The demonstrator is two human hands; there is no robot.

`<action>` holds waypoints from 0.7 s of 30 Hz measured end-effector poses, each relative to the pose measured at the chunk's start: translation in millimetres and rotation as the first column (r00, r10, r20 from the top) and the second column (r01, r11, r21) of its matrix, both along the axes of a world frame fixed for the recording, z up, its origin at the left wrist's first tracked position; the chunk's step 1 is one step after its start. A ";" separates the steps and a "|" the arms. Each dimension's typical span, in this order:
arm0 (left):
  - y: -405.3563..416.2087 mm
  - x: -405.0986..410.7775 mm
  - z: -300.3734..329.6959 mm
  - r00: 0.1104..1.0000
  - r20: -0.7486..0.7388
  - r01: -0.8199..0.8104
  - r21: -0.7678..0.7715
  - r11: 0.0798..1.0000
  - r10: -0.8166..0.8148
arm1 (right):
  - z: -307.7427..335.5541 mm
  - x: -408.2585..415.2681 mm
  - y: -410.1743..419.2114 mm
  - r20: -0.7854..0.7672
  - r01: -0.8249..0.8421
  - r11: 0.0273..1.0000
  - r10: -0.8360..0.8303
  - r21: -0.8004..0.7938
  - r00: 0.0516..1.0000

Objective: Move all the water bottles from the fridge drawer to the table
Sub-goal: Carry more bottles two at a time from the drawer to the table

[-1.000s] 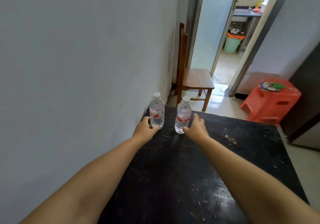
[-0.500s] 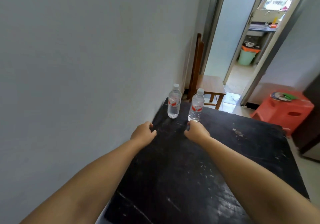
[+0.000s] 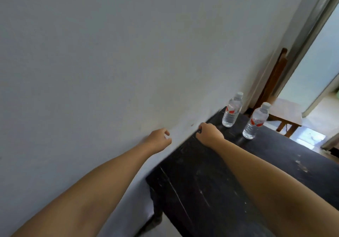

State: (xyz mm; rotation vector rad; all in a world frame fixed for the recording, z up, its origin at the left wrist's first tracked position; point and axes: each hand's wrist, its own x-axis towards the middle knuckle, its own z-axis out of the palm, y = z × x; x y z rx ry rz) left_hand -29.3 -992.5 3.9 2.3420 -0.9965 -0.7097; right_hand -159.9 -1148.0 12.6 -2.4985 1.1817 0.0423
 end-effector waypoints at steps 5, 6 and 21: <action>53.8 -25.3 -10.7 0.974 -0.033 -0.226 0.008 0.974 0.226 | -3.6 10.1 29.9 -0.043 -0.254 0.967 0.255 0.022 0.966; 69.2 -35.2 -13.4 0.959 -0.035 -0.282 0.005 0.960 0.282 | -6.0 10.6 40.6 -0.050 -0.321 0.947 0.322 0.022 0.946; 365.3 -147.6 0.5 0.511 0.038 -0.859 -0.011 0.511 0.859 | -8.5 38.9 314.0 -0.039 -0.887 0.462 0.886 -0.015 0.462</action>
